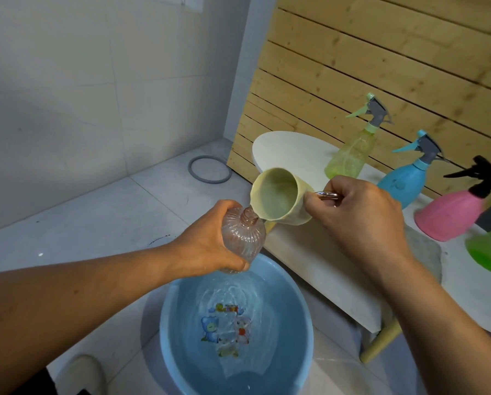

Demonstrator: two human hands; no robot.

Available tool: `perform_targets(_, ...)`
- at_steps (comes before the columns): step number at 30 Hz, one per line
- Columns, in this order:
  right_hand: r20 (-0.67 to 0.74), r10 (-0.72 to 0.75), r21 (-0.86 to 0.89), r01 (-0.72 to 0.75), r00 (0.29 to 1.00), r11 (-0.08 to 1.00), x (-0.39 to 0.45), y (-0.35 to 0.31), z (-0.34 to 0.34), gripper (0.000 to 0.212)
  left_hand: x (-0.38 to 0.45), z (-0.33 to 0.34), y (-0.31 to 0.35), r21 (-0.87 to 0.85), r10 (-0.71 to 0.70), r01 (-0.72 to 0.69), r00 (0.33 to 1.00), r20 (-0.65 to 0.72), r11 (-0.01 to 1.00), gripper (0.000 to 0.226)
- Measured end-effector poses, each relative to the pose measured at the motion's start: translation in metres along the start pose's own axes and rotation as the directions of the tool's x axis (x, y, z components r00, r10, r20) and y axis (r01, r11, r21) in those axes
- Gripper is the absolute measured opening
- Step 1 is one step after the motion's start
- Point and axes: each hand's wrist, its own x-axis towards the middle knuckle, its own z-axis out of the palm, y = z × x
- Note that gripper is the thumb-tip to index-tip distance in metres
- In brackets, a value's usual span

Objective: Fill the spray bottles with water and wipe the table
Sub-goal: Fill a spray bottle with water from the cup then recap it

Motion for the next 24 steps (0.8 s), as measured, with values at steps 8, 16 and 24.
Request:
perform_targets(8,-0.016,-0.024,-0.035,0.024,1.0,0.999,-0.001,-0.0008,-0.0001,0.038,-0.0005,-0.0004,0.0004,0.015,-0.01,0.01,1.0,0.005,1.0,0.107)
perform_targets(16,-0.003,-0.025,-0.038,0.025,1.0,0.999,-0.0016,-0.0034,-0.001,0.036,-0.0013,0.0005,0.0,0.004,-0.007,0.007,1.0,0.018,1.0,0.106)
perform_targets(24,-0.011,-0.044,-0.046,0.044,0.999,0.998,-0.0019,-0.0041,-0.0004,0.037,-0.0014,0.0005,-0.0006,0.007,-0.009,0.009,1.0,0.013,1.0,0.107)
